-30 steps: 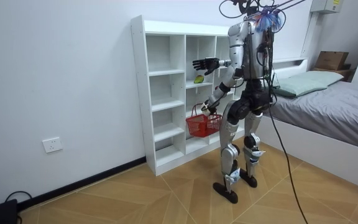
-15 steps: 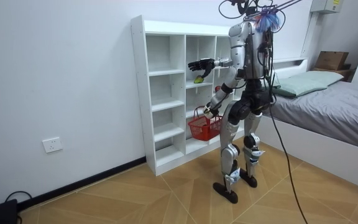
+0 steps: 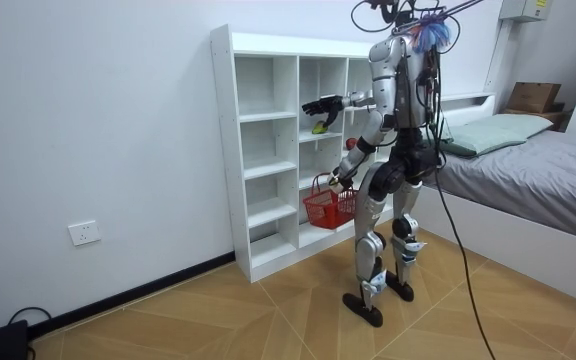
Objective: Collect fruits from the closet
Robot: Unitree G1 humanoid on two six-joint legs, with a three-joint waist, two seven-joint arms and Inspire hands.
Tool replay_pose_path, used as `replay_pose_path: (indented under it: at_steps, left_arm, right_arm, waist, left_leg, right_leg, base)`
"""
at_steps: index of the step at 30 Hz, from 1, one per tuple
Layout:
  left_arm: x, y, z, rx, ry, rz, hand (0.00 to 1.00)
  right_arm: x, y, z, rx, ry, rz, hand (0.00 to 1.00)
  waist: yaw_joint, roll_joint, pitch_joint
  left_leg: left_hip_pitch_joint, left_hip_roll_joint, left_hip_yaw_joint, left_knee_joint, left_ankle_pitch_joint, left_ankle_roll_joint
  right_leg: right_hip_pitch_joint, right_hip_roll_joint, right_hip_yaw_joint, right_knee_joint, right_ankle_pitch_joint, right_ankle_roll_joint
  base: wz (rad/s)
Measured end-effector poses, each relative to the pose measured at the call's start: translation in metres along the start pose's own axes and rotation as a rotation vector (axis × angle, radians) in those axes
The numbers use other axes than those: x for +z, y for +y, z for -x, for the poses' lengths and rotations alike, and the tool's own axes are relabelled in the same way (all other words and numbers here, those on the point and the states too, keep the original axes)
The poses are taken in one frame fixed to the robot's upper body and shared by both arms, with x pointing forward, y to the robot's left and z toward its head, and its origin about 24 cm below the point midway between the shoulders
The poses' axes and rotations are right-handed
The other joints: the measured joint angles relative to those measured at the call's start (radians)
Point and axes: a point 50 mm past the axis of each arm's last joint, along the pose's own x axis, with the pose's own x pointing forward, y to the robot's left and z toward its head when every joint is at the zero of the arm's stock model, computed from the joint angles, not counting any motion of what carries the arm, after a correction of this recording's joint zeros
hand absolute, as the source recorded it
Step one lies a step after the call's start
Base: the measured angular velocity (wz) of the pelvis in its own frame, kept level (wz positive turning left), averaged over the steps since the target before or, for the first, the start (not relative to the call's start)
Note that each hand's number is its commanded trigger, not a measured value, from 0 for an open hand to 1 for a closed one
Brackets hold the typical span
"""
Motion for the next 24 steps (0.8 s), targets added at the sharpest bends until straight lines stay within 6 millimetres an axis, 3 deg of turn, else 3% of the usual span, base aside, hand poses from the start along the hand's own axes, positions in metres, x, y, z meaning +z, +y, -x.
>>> replay_pose_path:
  at_steps: [10,15,24]
  left_arm:
    - [0.004,0.002,-0.002,0.002,0.011,-0.039,1.0]
    - [0.015,0.001,-0.004,-0.005,-0.024,-0.065,1.0]
    - [0.02,0.001,-0.006,-0.018,-0.024,-0.108,1.0]
  right_arm:
    - [-0.003,-0.013,-0.008,-0.041,0.044,0.055,0.0]
    - [-0.011,-0.012,-0.006,-0.035,0.076,0.096,0.0]
    - [-0.03,-0.011,0.0,-0.008,0.159,0.177,0.0]
  waist:
    - [0.002,-0.006,-0.0003]
    - [0.005,-0.018,0.002]
    - [0.03,-0.019,0.0037]
  left_leg:
    - [-0.02,0.0,0.0,0.004,0.001,0.0]
    - [-0.025,0.0,-0.002,0.009,0.001,0.0]
    - [-0.045,0.001,-0.01,0.027,0.001,0.0]
  right_leg:
    - [-0.021,0.0,-0.002,-0.001,0.0,0.0]
    - [-0.021,0.0,-0.001,-0.001,0.0,0.0]
    - [-0.029,0.002,-0.002,0.0,0.003,-0.004]
  base:
    - [0.0]
    - [0.0]
    - [0.02]
